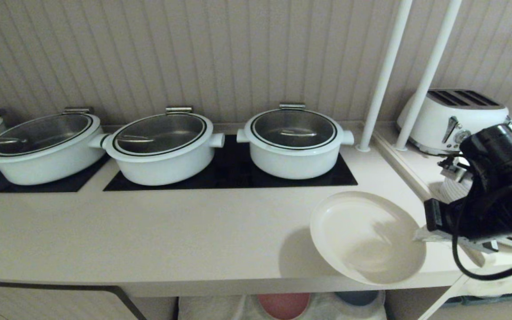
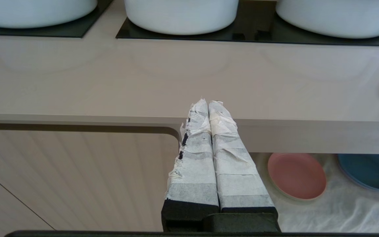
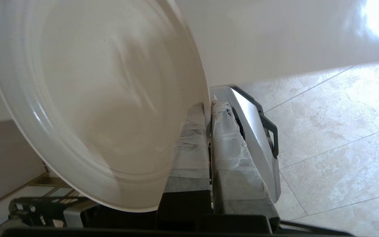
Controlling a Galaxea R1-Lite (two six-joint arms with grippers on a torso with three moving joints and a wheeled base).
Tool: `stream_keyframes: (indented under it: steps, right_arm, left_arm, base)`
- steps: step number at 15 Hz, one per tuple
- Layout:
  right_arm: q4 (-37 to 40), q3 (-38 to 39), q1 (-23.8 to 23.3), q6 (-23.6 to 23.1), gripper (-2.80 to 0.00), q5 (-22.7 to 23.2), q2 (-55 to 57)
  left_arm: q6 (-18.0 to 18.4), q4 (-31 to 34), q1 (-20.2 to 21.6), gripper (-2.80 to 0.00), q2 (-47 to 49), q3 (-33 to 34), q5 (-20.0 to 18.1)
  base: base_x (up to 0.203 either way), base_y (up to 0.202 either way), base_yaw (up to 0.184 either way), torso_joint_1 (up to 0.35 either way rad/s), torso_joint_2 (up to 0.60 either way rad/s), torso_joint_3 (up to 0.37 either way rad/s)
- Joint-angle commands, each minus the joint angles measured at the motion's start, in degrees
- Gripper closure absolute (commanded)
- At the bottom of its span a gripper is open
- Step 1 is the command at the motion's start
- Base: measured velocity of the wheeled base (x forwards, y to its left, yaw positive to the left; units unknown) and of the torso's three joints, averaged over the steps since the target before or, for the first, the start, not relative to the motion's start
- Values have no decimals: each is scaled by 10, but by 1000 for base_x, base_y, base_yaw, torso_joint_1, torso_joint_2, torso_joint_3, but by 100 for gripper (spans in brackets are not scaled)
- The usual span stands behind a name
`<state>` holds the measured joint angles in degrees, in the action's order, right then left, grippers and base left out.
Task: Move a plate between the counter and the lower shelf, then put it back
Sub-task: Put the plate in the cupboard
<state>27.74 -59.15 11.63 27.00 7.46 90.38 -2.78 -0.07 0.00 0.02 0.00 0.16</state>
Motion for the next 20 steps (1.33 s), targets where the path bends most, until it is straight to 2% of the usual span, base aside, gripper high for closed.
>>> stream_keyframes:
  steps: [1, 7, 12, 16, 20]
  right_arm:
    - [2, 36, 1, 2, 0, 1, -58]
    - [8, 130, 0, 2, 0, 2, -145]
    - [16, 173, 1, 29, 0, 2, -192]
    - [42, 214, 1, 31, 0, 3, -232]
    - [44, 241, 1, 78, 0, 2, -258]
  left_arm:
    - [0, 0, 0, 0, 0, 0, 0]
    - [0, 0, 0, 0, 0, 0, 0]
    - [0, 0, 0, 0, 0, 0, 0]
    - [0, 0, 0, 0, 0, 0, 0]
    - [0, 0, 0, 0, 0, 0, 0]
  base:
    - [0, 0, 0, 0, 0, 0]
    - [0, 0, 0, 0, 0, 0]
    - [0, 0, 0, 0, 0, 0]
    - [0, 0, 0, 0, 0, 0]
    - [0, 0, 0, 0, 0, 0]
